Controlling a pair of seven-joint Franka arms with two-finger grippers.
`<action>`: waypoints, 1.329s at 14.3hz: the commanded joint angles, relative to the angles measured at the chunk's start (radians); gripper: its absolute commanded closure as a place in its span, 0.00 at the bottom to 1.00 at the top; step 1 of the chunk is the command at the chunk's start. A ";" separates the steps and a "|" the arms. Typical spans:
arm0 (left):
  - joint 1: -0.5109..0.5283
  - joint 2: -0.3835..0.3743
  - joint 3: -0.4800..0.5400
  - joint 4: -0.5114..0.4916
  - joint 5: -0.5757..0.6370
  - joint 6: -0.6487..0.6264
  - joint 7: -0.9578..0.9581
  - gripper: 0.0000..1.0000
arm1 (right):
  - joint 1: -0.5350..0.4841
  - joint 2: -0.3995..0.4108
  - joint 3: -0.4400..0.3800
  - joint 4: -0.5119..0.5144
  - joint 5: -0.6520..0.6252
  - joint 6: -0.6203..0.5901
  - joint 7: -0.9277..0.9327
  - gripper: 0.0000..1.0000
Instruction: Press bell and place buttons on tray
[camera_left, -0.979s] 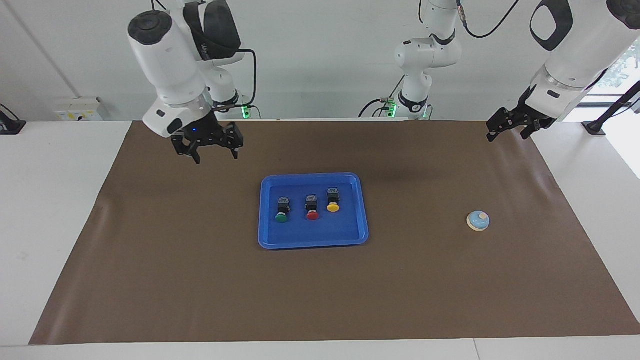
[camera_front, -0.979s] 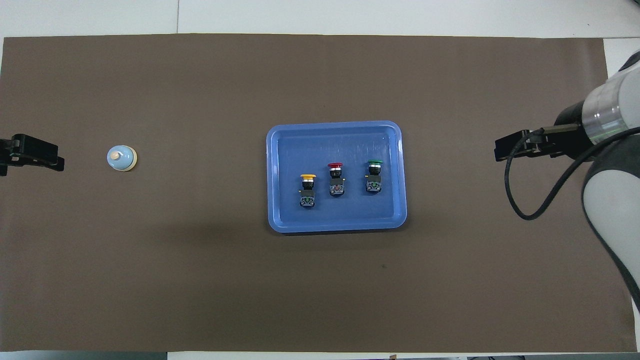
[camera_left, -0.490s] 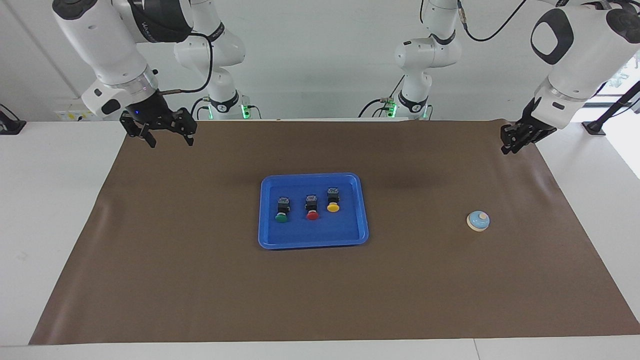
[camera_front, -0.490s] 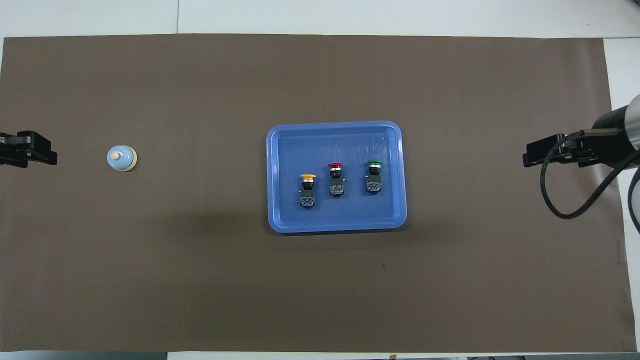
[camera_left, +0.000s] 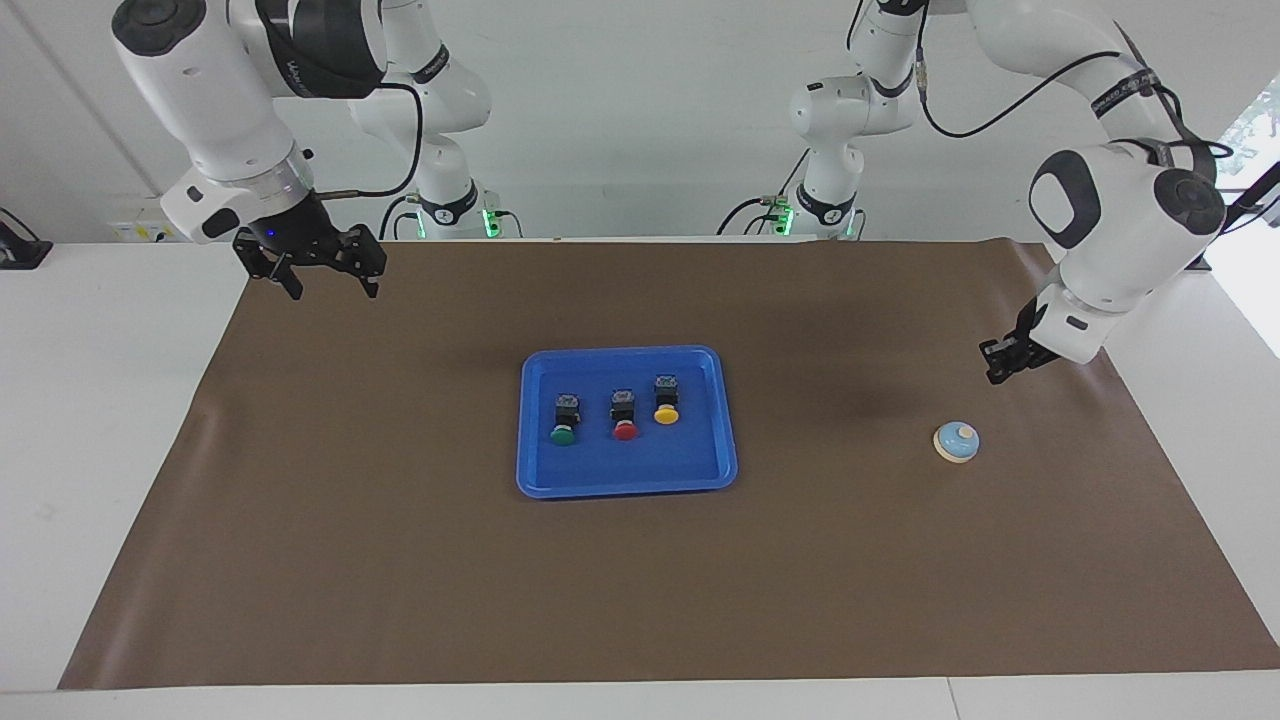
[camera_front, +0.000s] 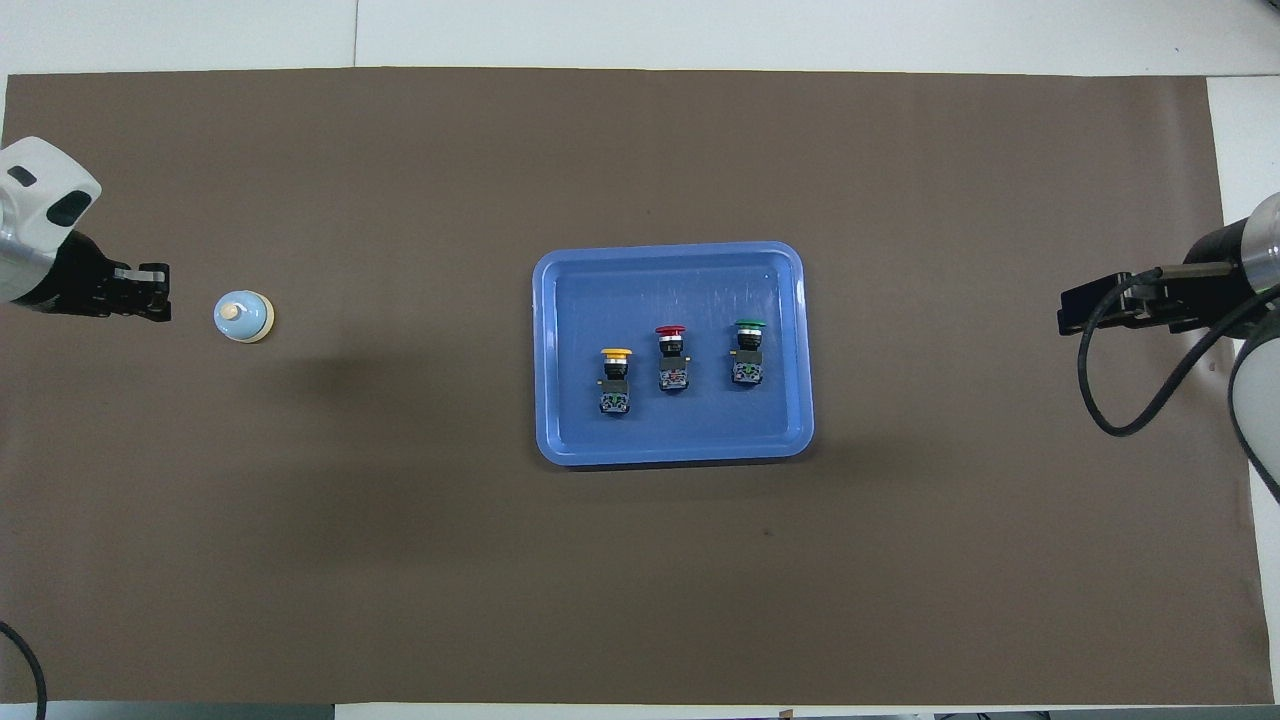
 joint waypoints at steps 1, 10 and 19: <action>0.011 0.033 -0.002 -0.019 0.018 0.084 0.008 1.00 | -0.019 -0.016 0.013 -0.019 -0.011 -0.004 -0.023 0.00; 0.005 0.122 -0.002 -0.100 0.018 0.265 0.006 1.00 | -0.030 0.009 0.013 0.023 -0.008 -0.023 -0.022 0.00; 0.000 0.116 -0.001 0.006 0.018 0.099 0.006 1.00 | -0.034 0.006 0.013 0.018 -0.010 -0.019 -0.017 0.00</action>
